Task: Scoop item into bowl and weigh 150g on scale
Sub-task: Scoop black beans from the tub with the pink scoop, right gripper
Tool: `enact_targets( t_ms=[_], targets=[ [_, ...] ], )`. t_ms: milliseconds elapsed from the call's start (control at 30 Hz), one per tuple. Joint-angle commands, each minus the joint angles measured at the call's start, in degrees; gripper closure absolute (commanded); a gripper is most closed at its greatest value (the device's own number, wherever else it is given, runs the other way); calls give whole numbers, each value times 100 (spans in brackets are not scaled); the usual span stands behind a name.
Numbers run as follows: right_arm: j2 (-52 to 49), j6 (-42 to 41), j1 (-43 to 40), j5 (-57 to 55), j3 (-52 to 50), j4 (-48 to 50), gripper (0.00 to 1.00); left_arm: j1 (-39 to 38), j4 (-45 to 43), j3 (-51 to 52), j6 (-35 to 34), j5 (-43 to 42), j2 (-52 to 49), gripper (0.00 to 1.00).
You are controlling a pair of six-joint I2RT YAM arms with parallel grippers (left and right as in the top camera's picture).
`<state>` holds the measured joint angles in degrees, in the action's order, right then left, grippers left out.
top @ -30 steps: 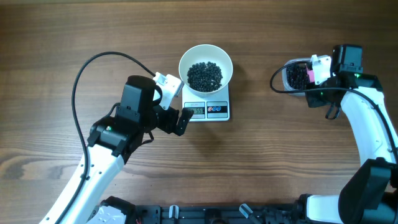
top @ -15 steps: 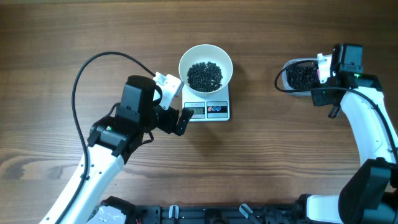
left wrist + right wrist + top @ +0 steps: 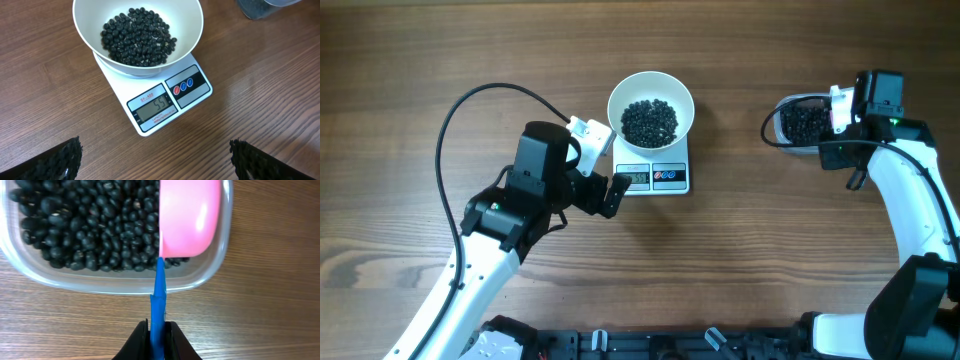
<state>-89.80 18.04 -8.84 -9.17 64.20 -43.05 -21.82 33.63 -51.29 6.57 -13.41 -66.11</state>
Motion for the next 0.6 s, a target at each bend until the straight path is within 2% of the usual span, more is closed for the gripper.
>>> enact_targets(
  t_ms=[0,567],
  targets=[
    [-273,-153,-13,291,-151,-68,96,-20,2,31,68,-50,-44,0],
    [-337,-184,-13,1325,-155,-227,96,-20,4,31,68,-50,-44,0]
  ],
)
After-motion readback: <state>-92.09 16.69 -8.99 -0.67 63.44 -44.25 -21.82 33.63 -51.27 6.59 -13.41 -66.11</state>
